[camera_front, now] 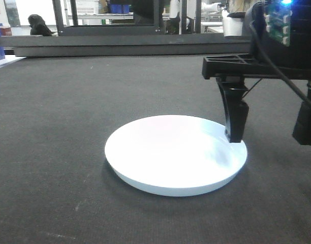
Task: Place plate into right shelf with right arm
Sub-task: 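Lower the right gripper onto the rim of the white plate, then close the right gripper on the plate rim and tilt it up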
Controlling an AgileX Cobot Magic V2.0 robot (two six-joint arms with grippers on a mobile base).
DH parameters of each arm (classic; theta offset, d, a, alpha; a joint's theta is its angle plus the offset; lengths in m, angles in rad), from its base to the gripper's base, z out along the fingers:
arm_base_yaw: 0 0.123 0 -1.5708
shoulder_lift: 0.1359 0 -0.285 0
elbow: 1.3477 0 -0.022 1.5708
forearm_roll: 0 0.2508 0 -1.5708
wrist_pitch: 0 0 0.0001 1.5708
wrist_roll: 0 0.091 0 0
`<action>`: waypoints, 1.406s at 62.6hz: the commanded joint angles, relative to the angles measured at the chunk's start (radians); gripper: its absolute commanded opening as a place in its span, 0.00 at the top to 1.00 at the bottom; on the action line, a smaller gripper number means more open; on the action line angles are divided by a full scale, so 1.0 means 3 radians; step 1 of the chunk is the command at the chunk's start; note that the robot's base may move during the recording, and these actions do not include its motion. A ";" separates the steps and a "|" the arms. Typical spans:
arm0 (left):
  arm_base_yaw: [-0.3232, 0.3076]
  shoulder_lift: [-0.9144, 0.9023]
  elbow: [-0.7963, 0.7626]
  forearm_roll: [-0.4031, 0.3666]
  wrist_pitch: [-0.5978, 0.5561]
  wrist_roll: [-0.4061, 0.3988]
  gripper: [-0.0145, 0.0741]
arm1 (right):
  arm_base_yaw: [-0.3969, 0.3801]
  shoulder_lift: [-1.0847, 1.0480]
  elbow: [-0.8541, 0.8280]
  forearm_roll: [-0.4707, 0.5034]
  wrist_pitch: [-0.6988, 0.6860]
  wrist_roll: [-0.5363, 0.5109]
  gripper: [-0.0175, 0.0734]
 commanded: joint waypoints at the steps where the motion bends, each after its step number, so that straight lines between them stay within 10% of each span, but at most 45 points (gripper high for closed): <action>1: -0.0007 -0.0034 0.0034 -0.0027 -0.0300 -0.0023 0.98 | 0.0020 -0.0116 -0.0144 0.0028 -0.0064 0.0021 0.12; 88: -0.0007 -0.0034 0.0034 -0.0027 -0.0300 -0.0023 0.98 | -0.0195 0.0671 -0.0640 0.0029 -0.0099 -0.0304 0.22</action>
